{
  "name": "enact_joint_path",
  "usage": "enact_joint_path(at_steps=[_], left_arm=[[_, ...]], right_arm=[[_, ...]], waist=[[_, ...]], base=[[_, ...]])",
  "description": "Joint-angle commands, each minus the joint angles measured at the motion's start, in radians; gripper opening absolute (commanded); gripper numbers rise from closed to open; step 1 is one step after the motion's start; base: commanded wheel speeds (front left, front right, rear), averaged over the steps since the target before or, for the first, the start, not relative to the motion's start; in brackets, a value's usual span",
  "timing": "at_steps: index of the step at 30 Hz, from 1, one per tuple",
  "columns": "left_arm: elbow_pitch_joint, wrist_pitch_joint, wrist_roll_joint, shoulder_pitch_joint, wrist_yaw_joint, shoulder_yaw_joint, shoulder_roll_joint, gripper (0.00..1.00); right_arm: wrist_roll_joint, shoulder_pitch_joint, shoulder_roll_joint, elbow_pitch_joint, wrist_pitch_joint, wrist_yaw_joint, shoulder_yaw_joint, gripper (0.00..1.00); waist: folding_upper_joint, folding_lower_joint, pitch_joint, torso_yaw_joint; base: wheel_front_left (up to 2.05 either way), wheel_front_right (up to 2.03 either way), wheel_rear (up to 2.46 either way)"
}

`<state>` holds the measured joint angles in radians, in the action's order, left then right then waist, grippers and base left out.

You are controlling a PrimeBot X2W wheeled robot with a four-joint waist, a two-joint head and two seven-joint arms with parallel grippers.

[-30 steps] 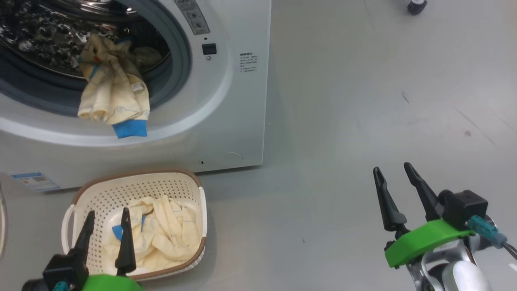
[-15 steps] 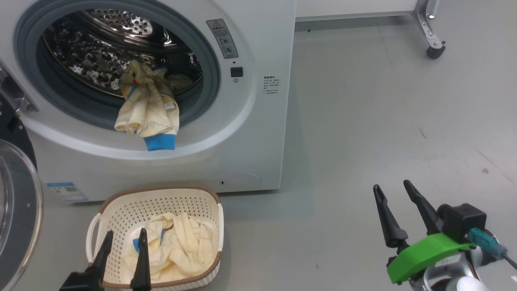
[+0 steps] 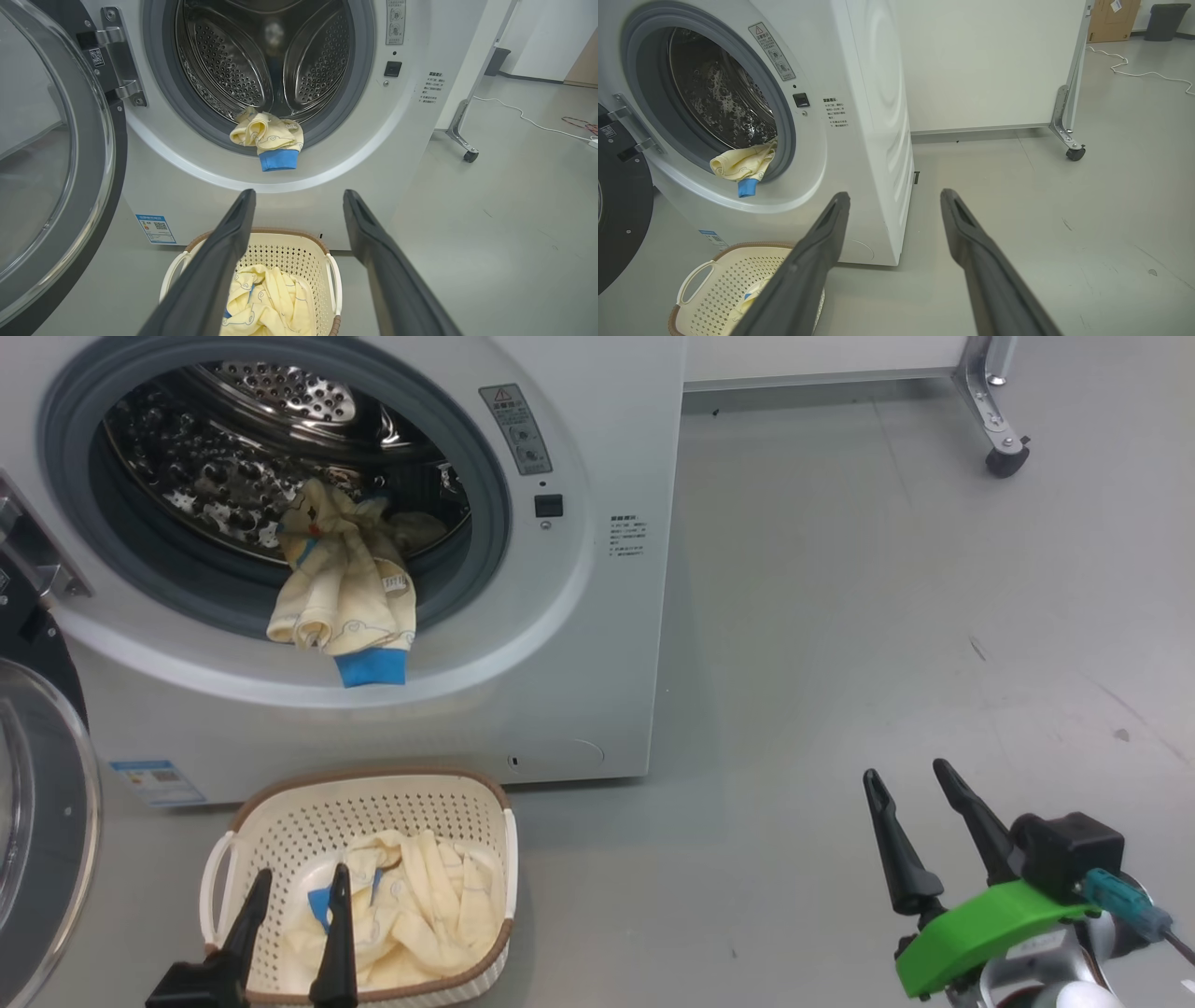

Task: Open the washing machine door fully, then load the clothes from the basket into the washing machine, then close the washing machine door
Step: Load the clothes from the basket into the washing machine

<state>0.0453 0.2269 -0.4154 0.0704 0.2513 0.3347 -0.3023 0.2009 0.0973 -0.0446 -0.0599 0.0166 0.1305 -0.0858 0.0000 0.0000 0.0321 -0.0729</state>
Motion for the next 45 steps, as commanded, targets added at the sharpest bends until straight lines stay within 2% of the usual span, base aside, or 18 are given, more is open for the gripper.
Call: enact_joint_path(at_steps=[1, 12, 18, 29, 38, 45], left_arm=[[-0.033, 0.000, -0.007, -0.036, 0.187, -0.032, -0.013, 1.00], [-0.012, -0.006, -0.014, -0.062, 0.184, -0.035, -0.019, 1.00], [0.023, -0.049, -0.045, -0.128, 0.146, -0.035, -0.028, 1.00], [0.158, -0.136, -0.104, -0.352, 0.078, -0.081, -0.073, 1.00], [0.281, -0.236, -0.158, -0.620, 0.003, -0.137, -0.155, 1.00], [0.335, -0.364, -0.163, -0.801, -0.035, -0.147, -0.253, 1.00]], right_arm=[[0.000, -0.022, -0.006, -0.039, 0.002, 0.000, -0.016, 1.00], [0.008, -0.024, -0.006, -0.043, 0.006, 0.000, -0.023, 1.00], [0.018, -0.041, -0.006, -0.046, 0.011, 0.000, -0.035, 1.00], [0.049, -0.121, -0.006, -0.028, 0.052, 0.000, -0.060, 1.00], [0.098, -0.206, -0.006, 0.031, 0.126, 0.000, -0.094, 1.00], [0.141, -0.259, -0.006, 0.084, 0.179, 0.000, -0.117, 1.00]], waist=[[0.0000, 0.0000, 0.000, 0.000], [0.0000, 0.0000, 0.016, -0.004], [0.0000, 0.0000, 0.061, -0.016], [0.0000, 0.0000, 0.210, -0.084], [0.0000, 0.0000, 0.345, -0.163], [0.0000, 0.0000, 0.427, -0.221]], base=[[0.00, 0.00, 0.00], [0.00, 0.00, 0.00], [0.00, 0.00, 0.00], [0.00, 0.00, 0.00], [0.00, 0.00, 0.00], [0.00, 0.00, 0.00]])
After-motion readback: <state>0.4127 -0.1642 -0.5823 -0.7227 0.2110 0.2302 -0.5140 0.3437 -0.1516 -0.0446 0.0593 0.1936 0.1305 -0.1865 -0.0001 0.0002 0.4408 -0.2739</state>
